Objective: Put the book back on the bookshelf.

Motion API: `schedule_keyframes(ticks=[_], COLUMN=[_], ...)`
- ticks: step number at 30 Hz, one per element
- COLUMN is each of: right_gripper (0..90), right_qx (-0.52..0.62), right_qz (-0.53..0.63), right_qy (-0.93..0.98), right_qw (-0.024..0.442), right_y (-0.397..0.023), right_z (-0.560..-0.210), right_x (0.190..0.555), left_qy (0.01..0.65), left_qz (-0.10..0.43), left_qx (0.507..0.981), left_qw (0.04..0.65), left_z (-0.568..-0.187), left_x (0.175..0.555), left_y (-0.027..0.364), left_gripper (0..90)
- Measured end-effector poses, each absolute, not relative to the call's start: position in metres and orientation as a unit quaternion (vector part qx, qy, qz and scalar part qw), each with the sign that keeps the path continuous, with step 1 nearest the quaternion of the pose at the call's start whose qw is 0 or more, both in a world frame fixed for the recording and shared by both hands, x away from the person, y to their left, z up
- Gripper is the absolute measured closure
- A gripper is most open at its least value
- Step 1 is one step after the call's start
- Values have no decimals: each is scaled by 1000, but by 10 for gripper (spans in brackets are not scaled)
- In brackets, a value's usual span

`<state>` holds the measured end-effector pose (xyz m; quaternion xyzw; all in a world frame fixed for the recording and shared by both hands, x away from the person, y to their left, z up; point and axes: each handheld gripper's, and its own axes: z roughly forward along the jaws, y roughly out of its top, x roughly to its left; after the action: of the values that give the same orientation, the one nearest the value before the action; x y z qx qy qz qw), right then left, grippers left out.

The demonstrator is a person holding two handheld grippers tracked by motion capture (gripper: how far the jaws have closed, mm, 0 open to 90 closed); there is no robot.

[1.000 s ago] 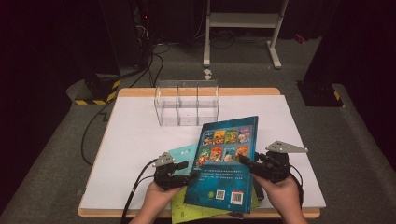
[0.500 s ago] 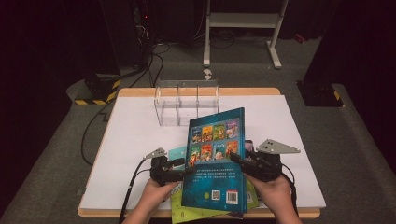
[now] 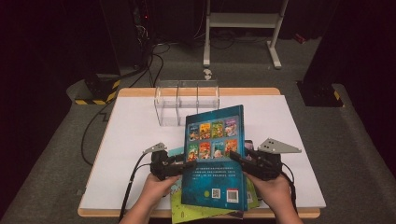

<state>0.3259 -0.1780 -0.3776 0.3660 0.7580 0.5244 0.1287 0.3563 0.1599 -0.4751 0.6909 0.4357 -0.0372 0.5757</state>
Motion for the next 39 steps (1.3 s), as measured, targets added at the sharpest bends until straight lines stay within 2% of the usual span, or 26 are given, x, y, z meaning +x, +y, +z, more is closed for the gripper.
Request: schedule_keyframes(ticks=[1,9,13,16,24,33,39], right_gripper=[641,646,656,660,665,688,716], right_qx=[365,356,348,344,314,312,293], right_qz=[527,534,543,546,541,550,555], right_qy=[757,753,749,748,755,754,756], right_qw=[130,142,151,156,195,178,186], right_y=[-176,-163,-148,-143,-114,-93,-87], right_z=[-377,-369,-363,-362,-358,-367,-375], right_x=[329,340,346,347,353,363,352], left_qy=[437,443,440,442,436,430,427], left_qz=[-16,59,110,128,191,214,224], left_qx=[691,679,670,665,660,661,654], left_qw=[576,582,588,588,582,576,583], left_z=[-470,-449,-435,-429,-417,-418,-427], left_x=[357,359,358,358,362,373,369], left_y=[163,179,195,199,221,241,246], left_gripper=[269,369,454,487,508,505,494])
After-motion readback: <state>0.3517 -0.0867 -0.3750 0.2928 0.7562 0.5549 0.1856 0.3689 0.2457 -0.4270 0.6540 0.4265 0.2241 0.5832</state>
